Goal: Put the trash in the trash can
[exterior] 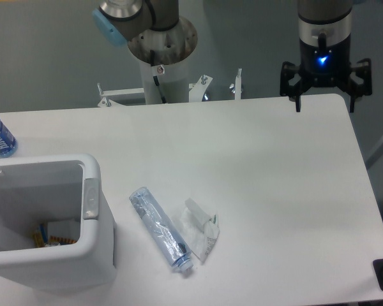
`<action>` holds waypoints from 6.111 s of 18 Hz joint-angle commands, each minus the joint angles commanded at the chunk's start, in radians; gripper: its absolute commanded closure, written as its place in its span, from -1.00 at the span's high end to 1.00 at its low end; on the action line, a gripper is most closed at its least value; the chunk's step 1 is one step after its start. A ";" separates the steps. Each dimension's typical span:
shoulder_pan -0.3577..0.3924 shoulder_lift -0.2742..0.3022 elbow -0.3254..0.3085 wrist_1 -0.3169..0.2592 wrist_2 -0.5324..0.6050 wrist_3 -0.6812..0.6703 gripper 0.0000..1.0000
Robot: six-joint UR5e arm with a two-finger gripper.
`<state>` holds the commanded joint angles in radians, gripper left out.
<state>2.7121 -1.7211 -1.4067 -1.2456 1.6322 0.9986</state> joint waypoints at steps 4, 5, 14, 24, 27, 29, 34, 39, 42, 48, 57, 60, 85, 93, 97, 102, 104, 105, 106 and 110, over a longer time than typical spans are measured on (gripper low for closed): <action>0.000 0.000 0.002 0.000 -0.003 0.002 1.00; -0.002 -0.002 -0.002 0.000 0.001 -0.002 1.00; -0.012 -0.011 -0.086 0.035 -0.003 -0.041 1.00; -0.170 -0.106 -0.202 0.107 -0.142 -0.406 1.00; -0.181 -0.132 -0.230 0.100 -0.178 -0.425 1.00; -0.196 -0.158 -0.242 0.106 -0.181 -0.465 1.00; -0.228 -0.264 -0.209 0.146 -0.207 -0.621 1.00; -0.259 -0.316 -0.204 0.198 -0.204 -0.695 1.00; -0.268 -0.347 -0.190 0.199 -0.196 -0.728 1.00; -0.316 -0.388 -0.192 0.235 -0.126 -0.795 1.00; -0.319 -0.394 -0.195 0.230 -0.063 -0.788 -0.84; -0.319 -0.393 -0.199 0.227 -0.041 -0.778 -0.93; -0.372 -0.081 0.031 0.219 -0.426 -1.095 -1.00; -0.578 -0.041 0.023 0.222 -0.425 -1.111 -0.94; -0.652 -0.043 0.017 0.224 -0.422 -1.111 -0.93; -0.675 -0.058 -0.005 0.226 -0.420 -1.104 -0.46; -0.676 -0.061 -0.002 0.235 -0.420 -1.097 0.68; -0.676 -0.061 0.003 0.236 -0.419 -1.095 0.94; -0.676 -0.061 0.005 0.235 -0.419 -1.097 1.00; -0.673 -0.052 0.015 0.238 -0.414 -1.103 1.00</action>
<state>2.0386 -1.7733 -1.3913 -1.0078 1.2179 -0.1043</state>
